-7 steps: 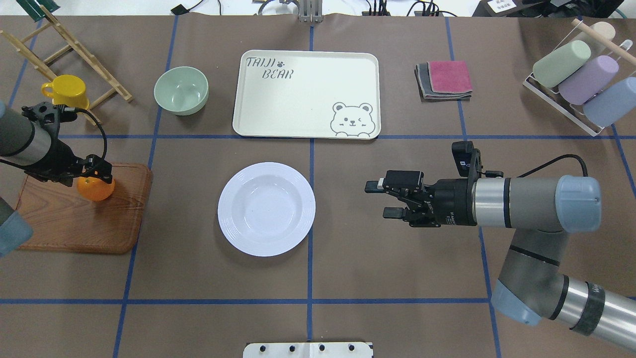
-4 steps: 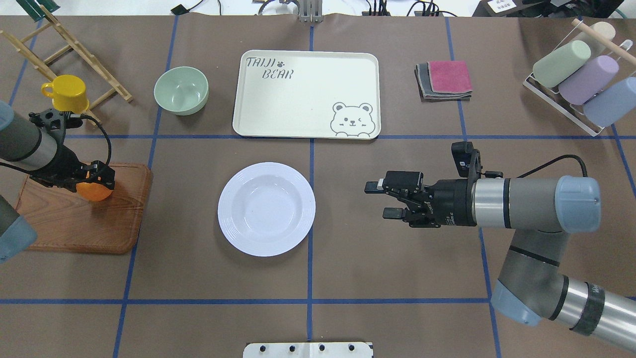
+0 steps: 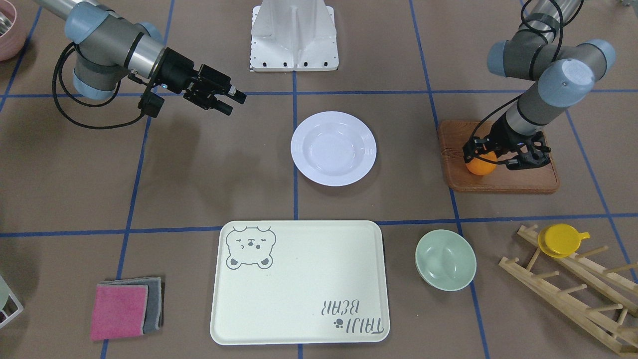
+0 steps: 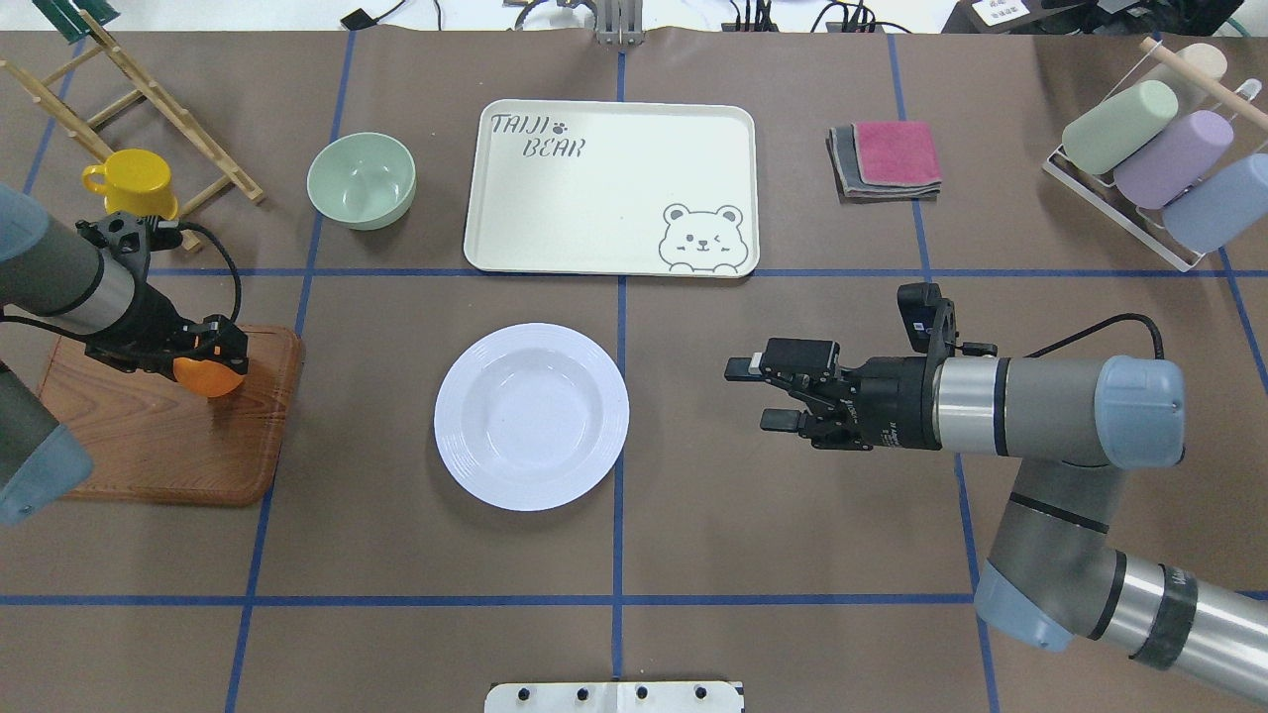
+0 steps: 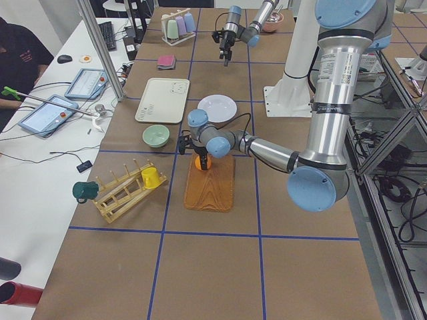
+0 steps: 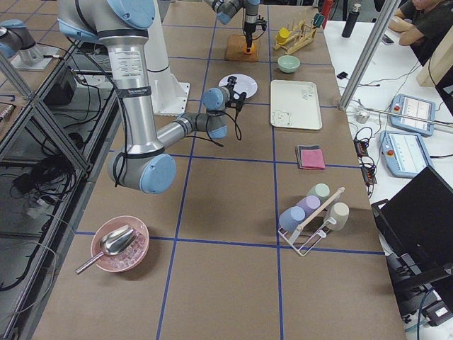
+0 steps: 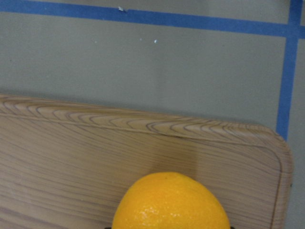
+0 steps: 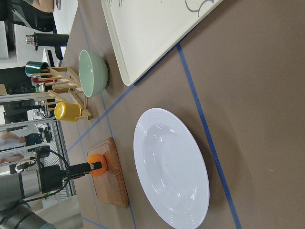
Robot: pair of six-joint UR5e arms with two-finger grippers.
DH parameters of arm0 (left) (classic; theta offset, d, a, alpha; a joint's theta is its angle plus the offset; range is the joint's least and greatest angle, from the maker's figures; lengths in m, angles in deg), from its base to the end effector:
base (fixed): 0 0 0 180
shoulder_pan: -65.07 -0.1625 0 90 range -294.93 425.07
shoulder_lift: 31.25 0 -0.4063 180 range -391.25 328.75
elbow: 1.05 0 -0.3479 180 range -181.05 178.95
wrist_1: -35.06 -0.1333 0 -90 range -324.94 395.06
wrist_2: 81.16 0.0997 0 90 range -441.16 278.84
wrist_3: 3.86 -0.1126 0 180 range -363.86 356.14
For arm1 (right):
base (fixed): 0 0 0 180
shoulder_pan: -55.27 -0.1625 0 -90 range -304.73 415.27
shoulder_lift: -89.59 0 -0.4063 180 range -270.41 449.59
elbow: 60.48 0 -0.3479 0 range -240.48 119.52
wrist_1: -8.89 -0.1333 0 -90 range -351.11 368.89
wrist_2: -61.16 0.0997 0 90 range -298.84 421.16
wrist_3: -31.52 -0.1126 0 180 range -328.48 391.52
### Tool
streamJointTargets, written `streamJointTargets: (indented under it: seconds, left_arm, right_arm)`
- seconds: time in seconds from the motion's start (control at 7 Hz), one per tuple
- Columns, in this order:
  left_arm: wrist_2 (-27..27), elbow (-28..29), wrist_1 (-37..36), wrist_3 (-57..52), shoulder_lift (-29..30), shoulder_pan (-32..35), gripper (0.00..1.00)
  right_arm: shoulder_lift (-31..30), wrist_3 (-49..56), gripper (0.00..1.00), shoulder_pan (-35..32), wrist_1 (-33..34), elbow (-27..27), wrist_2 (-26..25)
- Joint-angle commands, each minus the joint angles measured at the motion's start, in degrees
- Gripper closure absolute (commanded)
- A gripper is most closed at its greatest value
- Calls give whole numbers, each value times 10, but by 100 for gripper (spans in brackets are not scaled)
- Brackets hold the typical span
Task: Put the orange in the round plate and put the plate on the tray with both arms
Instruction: 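Carry the orange over the plate with the left gripper while the right grips the plate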
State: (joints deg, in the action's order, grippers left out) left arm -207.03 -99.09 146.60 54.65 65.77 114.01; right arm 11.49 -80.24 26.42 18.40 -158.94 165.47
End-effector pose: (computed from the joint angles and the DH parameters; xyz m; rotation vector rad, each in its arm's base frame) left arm 0.2908 -0.4364 0.4892 -0.0627 0.8605 -0.0856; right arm -0.3856 -0.3328 0.3206 -0.0736 -1.7719 0.4230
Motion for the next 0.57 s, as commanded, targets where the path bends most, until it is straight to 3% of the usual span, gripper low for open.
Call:
streamJointTargets:
  seconds: [0.0,0.14,0.43]
  left_arm:
    - [-19,-21,-33,42,49,-1,25]
    - [-16,-24,-54,88,96,-1,25]
    - [10,-25,-114,173,192,-52,25]
  right_arm:
    - [52,1,0,28,0,50,-63]
    - [72,1,0,60,2,70,-116]
    - [87,25,0,73,2,95,-134]
